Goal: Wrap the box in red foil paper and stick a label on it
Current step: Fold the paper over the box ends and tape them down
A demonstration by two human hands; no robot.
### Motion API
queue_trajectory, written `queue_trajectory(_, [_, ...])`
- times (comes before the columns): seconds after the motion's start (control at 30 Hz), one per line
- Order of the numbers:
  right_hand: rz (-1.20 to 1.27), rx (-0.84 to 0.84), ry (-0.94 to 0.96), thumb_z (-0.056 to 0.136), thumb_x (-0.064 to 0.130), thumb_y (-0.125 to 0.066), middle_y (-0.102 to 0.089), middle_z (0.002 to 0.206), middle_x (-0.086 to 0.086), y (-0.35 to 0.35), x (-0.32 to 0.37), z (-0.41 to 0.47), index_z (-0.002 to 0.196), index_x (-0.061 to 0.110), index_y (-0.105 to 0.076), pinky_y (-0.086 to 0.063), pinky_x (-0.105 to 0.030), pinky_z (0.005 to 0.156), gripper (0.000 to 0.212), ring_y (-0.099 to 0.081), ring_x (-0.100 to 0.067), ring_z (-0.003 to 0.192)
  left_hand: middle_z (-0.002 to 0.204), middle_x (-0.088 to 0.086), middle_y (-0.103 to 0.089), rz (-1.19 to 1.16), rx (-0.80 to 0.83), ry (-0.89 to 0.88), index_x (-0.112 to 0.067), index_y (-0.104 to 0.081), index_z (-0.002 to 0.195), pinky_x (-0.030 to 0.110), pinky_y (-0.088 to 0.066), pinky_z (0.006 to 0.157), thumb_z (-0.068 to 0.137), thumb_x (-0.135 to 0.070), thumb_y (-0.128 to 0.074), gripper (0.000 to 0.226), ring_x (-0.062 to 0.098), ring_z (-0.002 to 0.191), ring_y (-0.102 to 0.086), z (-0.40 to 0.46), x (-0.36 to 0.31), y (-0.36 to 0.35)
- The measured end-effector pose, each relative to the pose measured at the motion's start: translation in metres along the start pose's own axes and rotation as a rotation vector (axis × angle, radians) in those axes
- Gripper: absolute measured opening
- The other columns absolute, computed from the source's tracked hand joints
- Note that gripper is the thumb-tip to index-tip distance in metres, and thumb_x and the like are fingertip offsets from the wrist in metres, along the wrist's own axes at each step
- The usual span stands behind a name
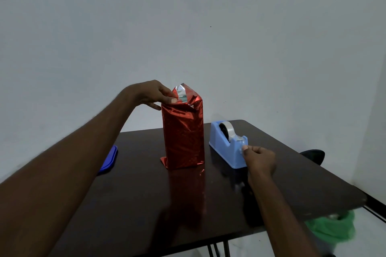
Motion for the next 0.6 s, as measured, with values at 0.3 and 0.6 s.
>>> queue_trajectory(0.3, [0.074, 0.060, 0.047, 0.084, 0.014, -0.074, -0.071, 0.080, -0.009, -0.002, 0.010, -0.017, 0.072, 0.017, -0.068, -0.061, -0.045, 0.073, 0.015, -0.069, -0.025, 0.074, 0.121, -0.003, -0.061, 0.006, 0.007, -0.006, -0.017, -0.067, 0.126, 0.024, -0.052, 0.073, 0.087, -0.028, -0.072, 0.041, 0.011, 0.107, -0.056, 0.002, 0.001, 0.000])
queue_trajectory(0.6, [0.105, 0.450, 0.262, 0.084, 0.012, -0.075, -0.069, 0.072, -0.004, -0.054, 0.122, -0.055, 0.077, 0.009, -0.073, -0.040, -0.028, 0.052, 0.008, -0.045, -0.012, 0.051, 0.125, -0.002, -0.065, 0.001, -0.011, -0.027, -0.019, -0.069, 0.123, 0.026, -0.054, 0.080, 0.084, -0.031, -0.075, 0.041, 0.013, 0.116, -0.058, 0.003, 0.007, 0.003])
Point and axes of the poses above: each hand's wrist, its own z-axis towards the middle knuckle, its own y-axis out of the back of the hand, x = y × z, the point moved 6 cm from there along z, towards the middle knuckle
